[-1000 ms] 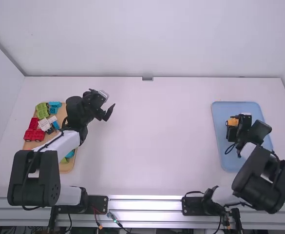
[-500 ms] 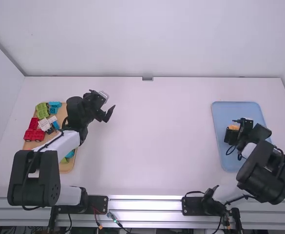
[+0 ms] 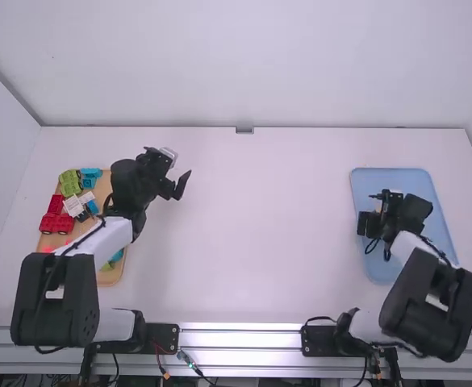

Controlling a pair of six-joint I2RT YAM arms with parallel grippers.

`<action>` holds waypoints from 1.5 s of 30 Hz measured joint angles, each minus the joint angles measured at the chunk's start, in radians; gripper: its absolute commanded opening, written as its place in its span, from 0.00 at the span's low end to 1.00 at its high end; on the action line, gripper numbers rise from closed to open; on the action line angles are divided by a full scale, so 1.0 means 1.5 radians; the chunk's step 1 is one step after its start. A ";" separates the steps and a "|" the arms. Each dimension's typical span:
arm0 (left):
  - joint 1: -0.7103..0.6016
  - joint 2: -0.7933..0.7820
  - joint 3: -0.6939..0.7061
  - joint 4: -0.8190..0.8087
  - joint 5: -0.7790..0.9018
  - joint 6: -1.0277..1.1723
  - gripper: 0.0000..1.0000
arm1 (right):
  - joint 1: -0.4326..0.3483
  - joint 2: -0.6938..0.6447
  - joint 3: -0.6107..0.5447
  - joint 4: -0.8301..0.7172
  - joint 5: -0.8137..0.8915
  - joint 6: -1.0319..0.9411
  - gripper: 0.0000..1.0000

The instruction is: Assemble lego blocks to make yellow taxi

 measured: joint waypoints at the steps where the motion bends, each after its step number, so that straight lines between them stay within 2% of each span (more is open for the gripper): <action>1: -0.016 -0.016 0.000 -0.017 -0.034 -0.008 0.99 | 0.019 -0.025 0.009 -0.014 0.005 0.001 0.99; 5: -0.089 -0.080 0.000 -0.062 -0.163 -0.049 0.99 | 0.109 -0.125 0.036 -0.052 0.017 0.002 0.99; 9: -0.137 -0.137 0.000 -0.104 -0.231 -0.070 0.99 | 0.191 -0.200 0.039 -0.055 0.017 0.001 0.99; 16: -0.162 -0.228 0.000 -0.116 -0.276 -0.112 0.99 | 0.312 -0.302 0.038 -0.059 0.019 0.000 0.99; 23: -0.162 -0.274 0.000 -0.119 -0.288 -0.162 0.98 | 0.385 -0.349 0.039 -0.059 0.020 -0.016 0.98; 26: -0.158 -0.289 -0.004 -0.127 -0.284 -0.175 0.95 | 0.390 -0.360 0.038 -0.050 0.023 -0.022 0.95; 31: -0.128 -0.325 -0.042 -0.164 -0.264 -0.201 0.90 | 0.356 -0.397 0.019 -0.022 0.048 -0.008 0.90; 38: -0.057 -0.396 -0.116 -0.238 -0.230 -0.217 0.77 | 0.292 -0.467 -0.055 -0.023 0.083 0.049 0.77; 45: -0.010 -0.492 -0.207 -0.330 -0.226 -0.219 0.63 | 0.285 -0.564 -0.149 -0.023 0.087 0.132 0.63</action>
